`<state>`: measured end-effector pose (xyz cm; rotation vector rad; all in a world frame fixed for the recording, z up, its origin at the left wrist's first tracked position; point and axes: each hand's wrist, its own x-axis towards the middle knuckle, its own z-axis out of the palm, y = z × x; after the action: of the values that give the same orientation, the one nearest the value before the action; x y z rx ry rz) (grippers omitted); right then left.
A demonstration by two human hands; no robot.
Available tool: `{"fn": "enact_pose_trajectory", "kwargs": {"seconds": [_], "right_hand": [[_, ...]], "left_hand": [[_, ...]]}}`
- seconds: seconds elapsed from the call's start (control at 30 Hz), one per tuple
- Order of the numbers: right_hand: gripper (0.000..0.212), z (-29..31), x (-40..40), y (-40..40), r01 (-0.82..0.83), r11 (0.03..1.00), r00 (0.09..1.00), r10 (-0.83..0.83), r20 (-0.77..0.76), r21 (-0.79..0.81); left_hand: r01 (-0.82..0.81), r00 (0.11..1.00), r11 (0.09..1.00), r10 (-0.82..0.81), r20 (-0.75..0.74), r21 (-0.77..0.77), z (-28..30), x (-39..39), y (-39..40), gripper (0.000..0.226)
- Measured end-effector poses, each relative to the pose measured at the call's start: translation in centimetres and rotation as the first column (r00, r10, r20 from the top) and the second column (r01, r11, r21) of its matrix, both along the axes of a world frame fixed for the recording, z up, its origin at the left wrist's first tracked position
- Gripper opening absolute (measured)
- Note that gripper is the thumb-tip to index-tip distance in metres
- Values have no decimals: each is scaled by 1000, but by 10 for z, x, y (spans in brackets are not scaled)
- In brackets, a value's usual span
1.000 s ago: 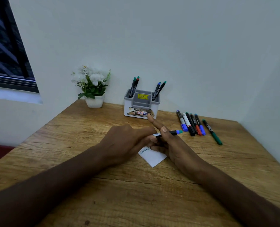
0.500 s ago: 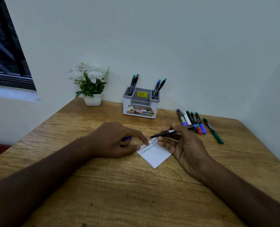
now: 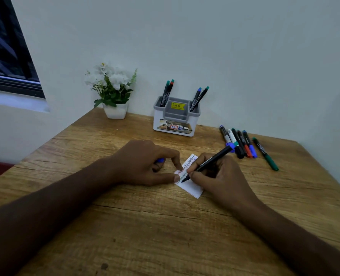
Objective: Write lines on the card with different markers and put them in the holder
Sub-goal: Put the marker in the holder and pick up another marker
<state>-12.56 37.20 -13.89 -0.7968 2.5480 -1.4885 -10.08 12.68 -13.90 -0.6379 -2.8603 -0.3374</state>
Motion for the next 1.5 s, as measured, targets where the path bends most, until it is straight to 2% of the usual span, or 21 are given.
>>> {"fn": "enact_pose_trajectory", "kwargs": {"seconds": [0.1,0.2,0.37,0.5,0.6,0.97,1.2,1.5], "right_hand": [[17,-1,3,-1,-53,998,997,54,-56,28],[19,-2,2,-1,-45,999,996,46,-71,18],[8,-1,1,-1,-64,997,994,67,-86,35],[12,-1,1,-1,-51,999,995,53,-80,19],[3,-4,-1,-1,-31,999,998,32,-59,24],[2,-2,-3,-2,-10,1000,1000,10,-23,3],[10,-3,-5,-1,16,1000,1000,-16,-15,9],[5,-4,-7,0,32,999,999,-32,18,2]], "left_hand": [[2,1000,1000,-2,3,12,0,-1,-1,40],[8,1000,1000,-8,7,22,0,0,0,40],[3,1000,1000,-3,-10,14,1,1,1,39],[12,1000,1000,-12,1,29,0,-1,-1,41],[13,1000,999,-13,14,39,0,-1,-1,42],[20,1000,999,-21,7,44,0,-1,-1,41],[23,999,999,-24,26,47,2,0,0,40],[19,999,999,-21,32,48,3,1,0,39]]}}
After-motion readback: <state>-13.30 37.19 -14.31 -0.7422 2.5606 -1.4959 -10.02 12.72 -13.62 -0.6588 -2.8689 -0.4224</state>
